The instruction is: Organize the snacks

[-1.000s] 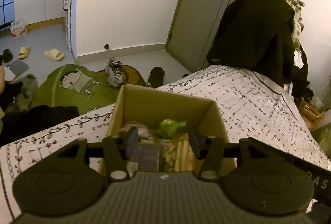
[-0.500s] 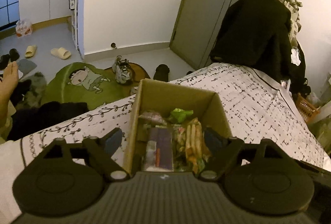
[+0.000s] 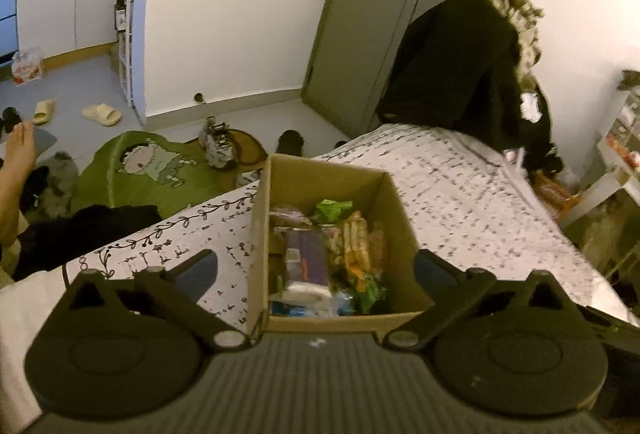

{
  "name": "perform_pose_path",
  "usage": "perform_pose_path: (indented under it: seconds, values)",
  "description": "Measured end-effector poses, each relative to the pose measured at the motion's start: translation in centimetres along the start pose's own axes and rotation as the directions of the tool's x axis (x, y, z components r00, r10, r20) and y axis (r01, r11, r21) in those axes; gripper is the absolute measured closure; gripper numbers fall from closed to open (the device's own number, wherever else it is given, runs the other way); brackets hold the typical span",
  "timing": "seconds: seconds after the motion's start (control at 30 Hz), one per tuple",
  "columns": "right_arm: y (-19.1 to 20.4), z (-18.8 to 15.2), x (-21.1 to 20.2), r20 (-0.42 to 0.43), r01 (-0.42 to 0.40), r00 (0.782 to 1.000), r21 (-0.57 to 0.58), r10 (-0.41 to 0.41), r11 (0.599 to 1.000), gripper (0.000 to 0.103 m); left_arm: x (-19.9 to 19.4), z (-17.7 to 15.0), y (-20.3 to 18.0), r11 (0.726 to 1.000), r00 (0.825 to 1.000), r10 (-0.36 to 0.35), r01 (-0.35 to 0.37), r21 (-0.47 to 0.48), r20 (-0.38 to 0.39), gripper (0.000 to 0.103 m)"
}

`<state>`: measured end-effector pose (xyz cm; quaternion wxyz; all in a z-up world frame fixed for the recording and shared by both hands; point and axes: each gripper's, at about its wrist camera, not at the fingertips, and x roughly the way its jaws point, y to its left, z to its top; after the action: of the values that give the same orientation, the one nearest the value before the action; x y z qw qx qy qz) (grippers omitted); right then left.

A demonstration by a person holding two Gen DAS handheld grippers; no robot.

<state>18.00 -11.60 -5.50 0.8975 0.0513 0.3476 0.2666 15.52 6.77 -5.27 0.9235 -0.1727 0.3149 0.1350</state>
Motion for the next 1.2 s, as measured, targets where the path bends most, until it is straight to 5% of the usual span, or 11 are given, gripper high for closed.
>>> perform_pose_path:
  seconds: [0.27, 0.73, 1.2]
  values:
    - [2.2, 0.5, -3.8, 0.037, 0.061, 0.997, -0.010, -0.060, 0.998, 0.001, -3.6, -0.1, 0.2, 1.000, 1.000, -0.012, 0.012, 0.022, 0.014, 0.000]
    - [4.7, -0.5, -9.6, 0.056, 0.125, 0.990, 0.021, -0.126, 0.992, 0.000, -9.5, -0.6, 0.8, 0.988, 0.992, -0.127, 0.126, 0.086, 0.003, 0.000]
    - [6.7, -1.8, -13.2, 0.057, 0.156, 0.986, -0.006, -0.155, 0.988, 0.000, -16.1, -1.2, 1.8, 0.983, 0.994, -0.100, 0.094, 0.156, 0.034, 0.000]
